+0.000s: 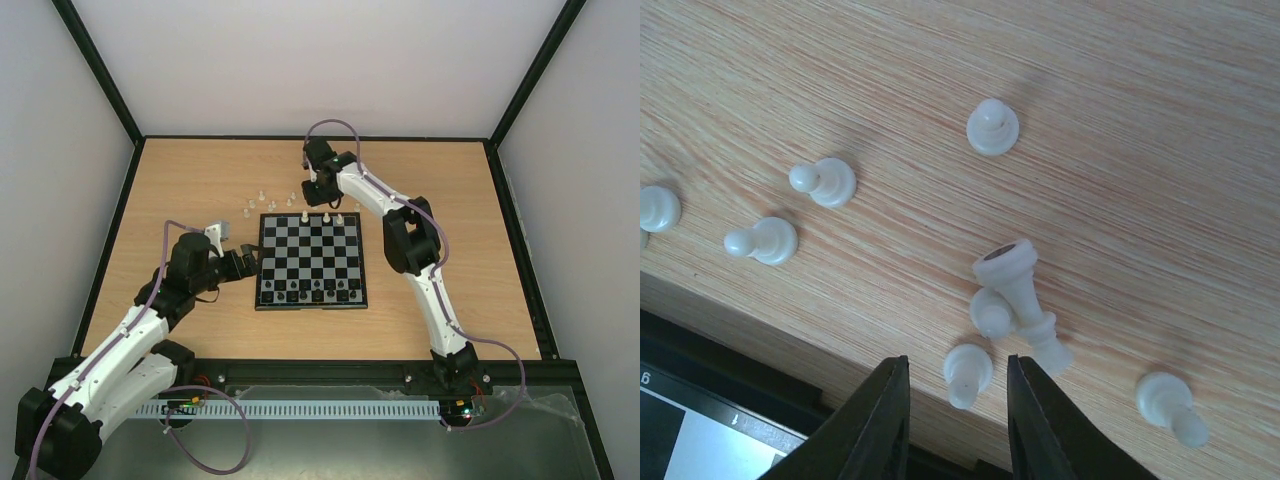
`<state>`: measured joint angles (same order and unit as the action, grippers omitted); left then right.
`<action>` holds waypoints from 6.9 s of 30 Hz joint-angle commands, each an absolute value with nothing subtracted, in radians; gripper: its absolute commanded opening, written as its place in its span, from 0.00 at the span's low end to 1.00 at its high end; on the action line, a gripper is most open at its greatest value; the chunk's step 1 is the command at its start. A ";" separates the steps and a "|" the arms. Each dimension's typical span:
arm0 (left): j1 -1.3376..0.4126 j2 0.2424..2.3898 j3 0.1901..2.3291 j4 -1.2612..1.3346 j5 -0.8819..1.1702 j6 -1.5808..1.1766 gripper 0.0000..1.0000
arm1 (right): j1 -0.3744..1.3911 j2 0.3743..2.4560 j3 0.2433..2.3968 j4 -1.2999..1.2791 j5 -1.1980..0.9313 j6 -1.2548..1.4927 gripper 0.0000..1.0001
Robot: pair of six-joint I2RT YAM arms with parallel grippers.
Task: Set up the chess pieces on the board
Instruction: Pick up the chess piece at the center of the board, then place the chess piece on the chessboard, then pick up the chess piece from the chessboard, then place the chess piece on the chessboard, then pick up the chess piece at the center of the board.
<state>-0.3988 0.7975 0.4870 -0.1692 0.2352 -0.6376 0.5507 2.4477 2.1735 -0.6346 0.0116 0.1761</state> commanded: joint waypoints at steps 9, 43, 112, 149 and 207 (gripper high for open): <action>-0.394 0.798 0.485 -0.144 0.235 -0.634 0.99 | 0.557 2.468 2.227 -0.694 0.025 0.164 0.27; -0.393 0.786 0.480 -0.149 0.234 -0.634 0.99 | 0.563 2.491 2.241 -0.701 0.024 0.169 0.10; -0.392 0.726 0.477 -0.190 0.258 -0.626 0.99 | 0.646 1.904 1.508 -0.621 0.200 0.316 0.15; -0.391 0.754 0.475 -0.170 0.253 -0.633 0.99 | 0.652 1.949 1.415 -0.567 0.135 0.315 0.15; -0.387 0.788 0.490 -0.146 0.253 -0.641 0.99 | 0.652 1.916 1.545 -0.575 0.128 0.302 0.28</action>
<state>-0.3920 0.7918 0.4759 -0.1665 0.2581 -0.6369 0.6483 1.9511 1.5696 -0.5537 0.1375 0.3027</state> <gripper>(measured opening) 0.990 0.280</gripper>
